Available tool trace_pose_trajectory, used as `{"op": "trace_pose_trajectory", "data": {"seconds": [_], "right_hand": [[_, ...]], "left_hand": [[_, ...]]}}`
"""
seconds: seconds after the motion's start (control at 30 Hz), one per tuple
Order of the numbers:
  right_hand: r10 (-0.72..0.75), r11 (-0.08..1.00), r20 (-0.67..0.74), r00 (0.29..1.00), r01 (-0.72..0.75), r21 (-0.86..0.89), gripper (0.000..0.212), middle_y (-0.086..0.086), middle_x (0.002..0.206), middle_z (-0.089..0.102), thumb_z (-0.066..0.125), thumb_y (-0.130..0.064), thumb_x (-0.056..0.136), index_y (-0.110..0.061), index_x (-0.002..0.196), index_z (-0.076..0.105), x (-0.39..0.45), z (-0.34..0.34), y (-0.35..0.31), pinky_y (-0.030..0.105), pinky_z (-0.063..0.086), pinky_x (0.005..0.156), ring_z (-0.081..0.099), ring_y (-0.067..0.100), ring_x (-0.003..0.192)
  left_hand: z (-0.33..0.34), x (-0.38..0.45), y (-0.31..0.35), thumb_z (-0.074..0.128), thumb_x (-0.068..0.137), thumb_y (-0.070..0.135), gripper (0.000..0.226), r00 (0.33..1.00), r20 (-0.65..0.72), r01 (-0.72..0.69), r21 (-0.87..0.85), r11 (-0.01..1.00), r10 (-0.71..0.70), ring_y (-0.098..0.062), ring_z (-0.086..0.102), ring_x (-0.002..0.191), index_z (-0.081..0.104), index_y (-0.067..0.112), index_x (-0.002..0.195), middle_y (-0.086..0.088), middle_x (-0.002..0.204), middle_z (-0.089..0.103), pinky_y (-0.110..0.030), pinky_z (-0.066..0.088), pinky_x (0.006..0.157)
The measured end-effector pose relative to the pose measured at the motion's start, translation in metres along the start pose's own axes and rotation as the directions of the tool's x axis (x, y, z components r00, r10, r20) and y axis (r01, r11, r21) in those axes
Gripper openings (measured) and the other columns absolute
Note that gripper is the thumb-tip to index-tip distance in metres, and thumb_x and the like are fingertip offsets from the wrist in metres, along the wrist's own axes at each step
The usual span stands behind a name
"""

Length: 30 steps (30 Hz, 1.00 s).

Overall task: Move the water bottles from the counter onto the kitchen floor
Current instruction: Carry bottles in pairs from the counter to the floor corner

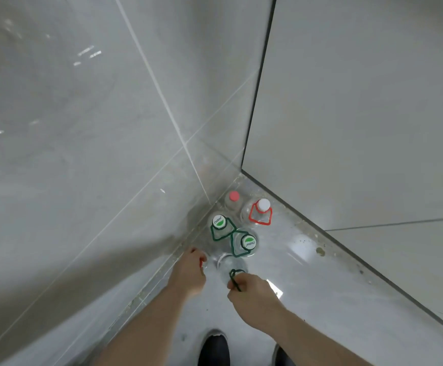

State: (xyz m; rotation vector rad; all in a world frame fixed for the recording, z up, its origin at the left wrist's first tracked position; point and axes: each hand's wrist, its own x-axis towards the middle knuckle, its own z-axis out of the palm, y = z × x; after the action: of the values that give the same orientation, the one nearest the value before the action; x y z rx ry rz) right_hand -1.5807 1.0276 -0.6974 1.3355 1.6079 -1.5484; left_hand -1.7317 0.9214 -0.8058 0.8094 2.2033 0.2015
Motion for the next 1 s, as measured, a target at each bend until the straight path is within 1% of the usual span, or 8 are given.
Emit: {"op": "trace_pose_trajectory", "data": {"seconds": [0.17, 0.3, 0.47, 0.57, 0.67, 0.83, 0.9, 1.0], "right_hand": [[-0.038, 0.998, -0.014, 0.999, 0.039, 0.041, 0.023, -0.004, 0.098, 0.068, 0.046, -0.018, 0.087, -0.028, 0.096, 0.064, 0.011, 0.015, -0.005, 0.019, 0.043, 0.054, 0.056, 0.011, 0.065], [-0.066, 0.998, -0.006, 0.998, 0.066, 0.002, 0.029, -0.005, 0.105, 0.067, 0.044, -0.019, 0.089, -0.027, 0.109, 0.064, 0.014, 0.020, -0.004, 0.023, 0.046, 0.066, 0.057, 0.014, 0.078], [-0.027, 0.999, 0.046, 0.999, 0.025, 0.039, 0.044, -0.014, 0.110, 0.067, 0.048, -0.014, 0.085, -0.028, 0.124, 0.061, 0.010, 0.024, -0.009, 0.025, 0.052, 0.080, 0.062, 0.012, 0.094], [-0.006, 0.998, 0.043, 0.999, 0.004, 0.058, 0.054, -0.010, 0.128, 0.061, 0.048, -0.012, 0.084, -0.026, 0.136, 0.057, -0.001, 0.023, -0.012, 0.026, 0.052, 0.087, 0.063, 0.015, 0.105], [0.011, 0.999, -0.001, 1.000, -0.011, 0.049, 0.060, -0.007, 0.141, 0.054, 0.046, -0.009, 0.084, -0.026, 0.142, 0.051, -0.033, 0.015, -0.015, 0.028, 0.052, 0.090, 0.062, 0.017, 0.109], [0.005, 1.000, -0.093, 0.996, -0.003, 0.023, 0.062, -0.010, 0.148, 0.045, 0.045, -0.009, 0.087, -0.029, 0.146, 0.045, -0.120, -0.010, -0.023, 0.024, 0.050, 0.077, 0.057, 0.013, 0.085], [-0.005, 1.000, -0.146, 0.989, 0.004, -0.009, 0.063, -0.012, 0.149, 0.045, 0.045, -0.011, 0.085, -0.031, 0.145, 0.045, -0.159, -0.020, -0.025, 0.028, 0.052, 0.081, 0.059, 0.014, 0.090], [-0.018, 0.999, -0.208, 0.978, 0.012, -0.030, 0.064, -0.009, 0.149, 0.047, 0.046, -0.013, 0.084, -0.031, 0.145, 0.045, -0.226, -0.034, -0.031, 0.031, 0.054, 0.092, 0.061, 0.014, 0.110]], "left_hand": [[0.008, 0.011, -0.001, 0.050, 0.089, -0.004, 0.032, 1.000, 0.005, -0.026, -0.021, 0.999, 0.026, -0.017, 0.058, 0.092, 0.063, 0.021, 0.104, 0.007, 0.108, 0.050, -0.026, 0.048, 0.082], [0.010, 0.016, -0.001, 0.049, 0.082, -0.012, 0.041, 1.000, 0.021, -0.020, -0.047, 0.999, 0.021, -0.019, 0.056, 0.097, 0.064, 0.017, 0.106, 0.004, 0.110, 0.051, -0.029, 0.049, 0.087], [0.002, 0.012, 0.000, 0.048, 0.078, -0.015, 0.059, 0.996, 0.080, -0.031, -0.096, 0.995, 0.039, -0.018, 0.055, 0.116, 0.059, 0.012, 0.129, 0.000, 0.130, 0.049, -0.027, 0.045, 0.100], [-0.011, 0.001, 0.000, 0.049, 0.079, -0.011, 0.062, 0.994, 0.109, -0.008, -0.113, 0.994, 0.021, -0.018, 0.050, 0.128, 0.054, 0.013, 0.136, -0.001, 0.140, 0.051, -0.022, 0.038, 0.106], [-0.037, -0.023, 0.002, 0.048, 0.079, -0.008, 0.063, 0.994, 0.104, 0.031, -0.153, 0.988, -0.015, -0.018, 0.052, 0.126, 0.056, 0.020, 0.135, 0.002, 0.137, 0.056, -0.024, 0.040, 0.105], [-0.102, -0.090, 0.016, 0.044, 0.077, -0.005, 0.066, 0.997, 0.060, 0.065, -0.153, 0.986, -0.056, -0.018, 0.056, 0.119, 0.056, 0.026, 0.133, 0.004, 0.137, 0.055, -0.028, 0.045, 0.101], [-0.131, -0.129, 0.033, 0.044, 0.079, -0.005, 0.062, 0.998, 0.055, 0.039, -0.173, 0.984, -0.030, -0.017, 0.054, 0.122, 0.056, 0.023, 0.134, 0.001, 0.139, 0.054, -0.032, 0.044, 0.105], [-0.177, -0.199, 0.065, 0.045, 0.083, -0.004, 0.056, 0.998, 0.055, -0.011, -0.159, 0.987, 0.020, -0.020, 0.053, 0.125, 0.056, 0.020, 0.133, -0.002, 0.140, 0.053, -0.032, 0.043, 0.106]]}}
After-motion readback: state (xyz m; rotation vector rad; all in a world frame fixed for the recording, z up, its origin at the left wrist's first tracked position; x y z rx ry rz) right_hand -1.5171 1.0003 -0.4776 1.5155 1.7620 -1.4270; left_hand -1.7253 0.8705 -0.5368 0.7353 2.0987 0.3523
